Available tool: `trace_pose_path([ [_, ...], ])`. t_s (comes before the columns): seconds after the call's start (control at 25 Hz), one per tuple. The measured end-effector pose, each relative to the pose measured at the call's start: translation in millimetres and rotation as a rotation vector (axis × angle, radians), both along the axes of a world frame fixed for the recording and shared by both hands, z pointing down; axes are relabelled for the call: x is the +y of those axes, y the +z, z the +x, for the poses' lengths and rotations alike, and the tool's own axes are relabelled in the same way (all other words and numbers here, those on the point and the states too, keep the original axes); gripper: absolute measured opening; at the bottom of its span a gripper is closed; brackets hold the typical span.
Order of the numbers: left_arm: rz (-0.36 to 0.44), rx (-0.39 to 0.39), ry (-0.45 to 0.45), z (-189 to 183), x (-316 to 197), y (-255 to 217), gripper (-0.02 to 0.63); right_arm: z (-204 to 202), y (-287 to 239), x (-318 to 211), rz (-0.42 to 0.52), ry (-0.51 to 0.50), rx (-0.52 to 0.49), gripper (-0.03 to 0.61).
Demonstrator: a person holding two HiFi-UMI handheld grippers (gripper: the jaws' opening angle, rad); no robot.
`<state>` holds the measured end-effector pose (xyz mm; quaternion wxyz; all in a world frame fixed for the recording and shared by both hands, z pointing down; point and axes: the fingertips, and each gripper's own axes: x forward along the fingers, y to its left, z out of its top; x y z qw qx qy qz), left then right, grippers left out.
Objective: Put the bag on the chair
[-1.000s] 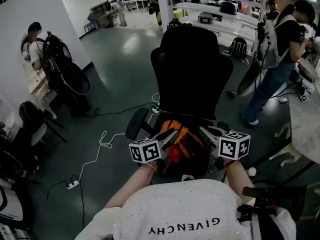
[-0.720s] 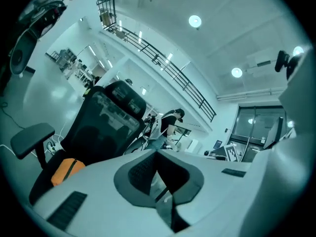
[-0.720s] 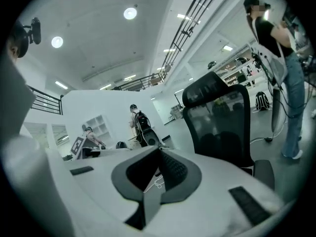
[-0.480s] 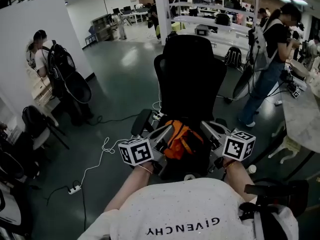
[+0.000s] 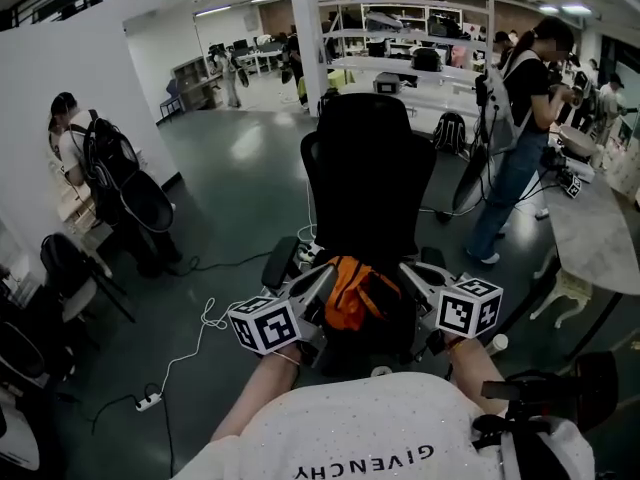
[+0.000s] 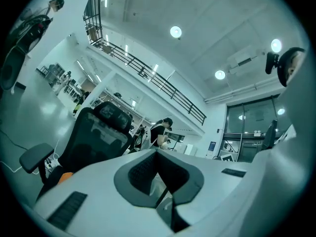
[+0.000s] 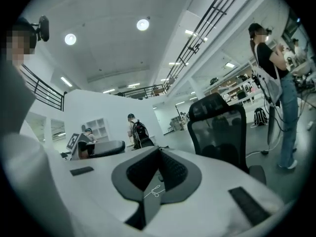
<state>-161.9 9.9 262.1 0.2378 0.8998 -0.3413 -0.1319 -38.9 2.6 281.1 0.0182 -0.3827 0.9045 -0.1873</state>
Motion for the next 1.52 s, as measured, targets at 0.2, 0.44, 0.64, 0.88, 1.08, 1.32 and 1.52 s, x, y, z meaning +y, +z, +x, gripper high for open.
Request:
trace_pose_path([
  [0.2, 0.002, 0.023, -0.008, -6, 18, 5, 0.002, 3, 1, 10, -0.007, 0.019, -0.028, 0.003],
  [0.44, 0.008, -0.002, -0.021, -3, 27, 2, 0.002, 10, -11, 18, 0.031, 0.024, -0.028, 0.003],
  [0.64, 0.032, -0.057, -0.002, 18, 47, 1, 0.002, 32, 7, 30, -0.019, 0.058, -0.014, 0.003],
  [0.88, 0.011, -0.050, -0.022, 43, 80, -2, 0.002, 57, 11, 66, -0.052, 0.017, 0.008, 0.003],
  [1.08, -0.009, -0.039, -0.041, 64, 113, 3, 0.002, 68, 15, 104, -0.030, -0.034, 0.080, 0.003],
  [1.32, -0.020, -0.033, -0.075, 82, 163, 19, 0.002, 88, 46, 155, -0.074, -0.061, 0.076, 0.003],
  [1.52, -0.045, -0.037, -0.105, 104, 206, 36, 0.002, 114, 68, 199, -0.100, -0.083, 0.072, 0.003],
])
